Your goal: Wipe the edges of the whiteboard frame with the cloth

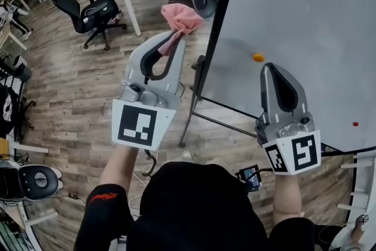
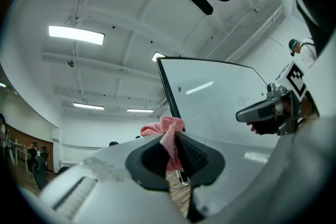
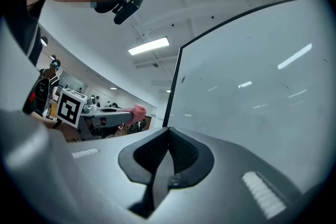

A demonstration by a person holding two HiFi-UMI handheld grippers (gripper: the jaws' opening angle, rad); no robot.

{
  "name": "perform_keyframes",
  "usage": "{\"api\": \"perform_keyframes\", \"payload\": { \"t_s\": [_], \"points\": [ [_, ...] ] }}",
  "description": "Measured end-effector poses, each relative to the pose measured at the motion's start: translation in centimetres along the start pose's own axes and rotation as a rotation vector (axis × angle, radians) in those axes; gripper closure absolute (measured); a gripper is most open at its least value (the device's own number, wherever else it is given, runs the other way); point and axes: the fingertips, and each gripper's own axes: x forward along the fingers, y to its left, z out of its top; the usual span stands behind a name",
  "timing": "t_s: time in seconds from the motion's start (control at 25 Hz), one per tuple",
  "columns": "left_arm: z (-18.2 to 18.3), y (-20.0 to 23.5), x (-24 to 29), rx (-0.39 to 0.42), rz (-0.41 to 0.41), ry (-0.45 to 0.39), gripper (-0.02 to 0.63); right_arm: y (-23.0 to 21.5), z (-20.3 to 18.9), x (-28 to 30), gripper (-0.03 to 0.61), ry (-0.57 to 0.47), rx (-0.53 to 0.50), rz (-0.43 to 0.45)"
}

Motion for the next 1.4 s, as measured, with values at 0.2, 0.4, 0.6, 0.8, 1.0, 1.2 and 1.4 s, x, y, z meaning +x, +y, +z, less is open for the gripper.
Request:
{"api": "perform_keyframes", "payload": {
  "t_s": [0.2,0.4,0.6,0.8,1.0,1.2,1.4],
  "points": [
    [-2.3,-3.4,-2.1,-0.029,-0.035,0.009,0.592,1.9,-3.0,-1.5,0.577,0.030,0.053,0.020],
    [-4.3,-5.6,-2.6,-0.074,-0.059,-0.002,0.592,2.7,-5.8,-1.7,0.577,0.052,0.068,0.025],
    [-7.2,-7.3,-2.9,-0.114,-0.088,0.017,0.592,3.3,-9.1,-1.2,0.577,0.074,0.099,0.005],
    [-9.1,-10.1,-4.7,-0.127,-0.144,0.057,0.592,4.7,-11.1,-2.6,0.577,0.096,0.108,-0.031],
    [-11.9,-12.4,-5.8,-0.140,-0.191,0.086,0.592,5.0,-14.7,-4.3,0.577,0.138,0.126,-0.069],
    [-14.8,-14.5,-6.3,-0.157,-0.228,0.121,0.592,5.2,-16.9,-5.6,0.577,0.150,0.129,-0.116],
    [-16.8,-17.7,-7.2,-0.199,-0.266,0.158,0.592,5.2,-18.5,-7.6,0.577,0.177,0.141,-0.164]
  ]
}}
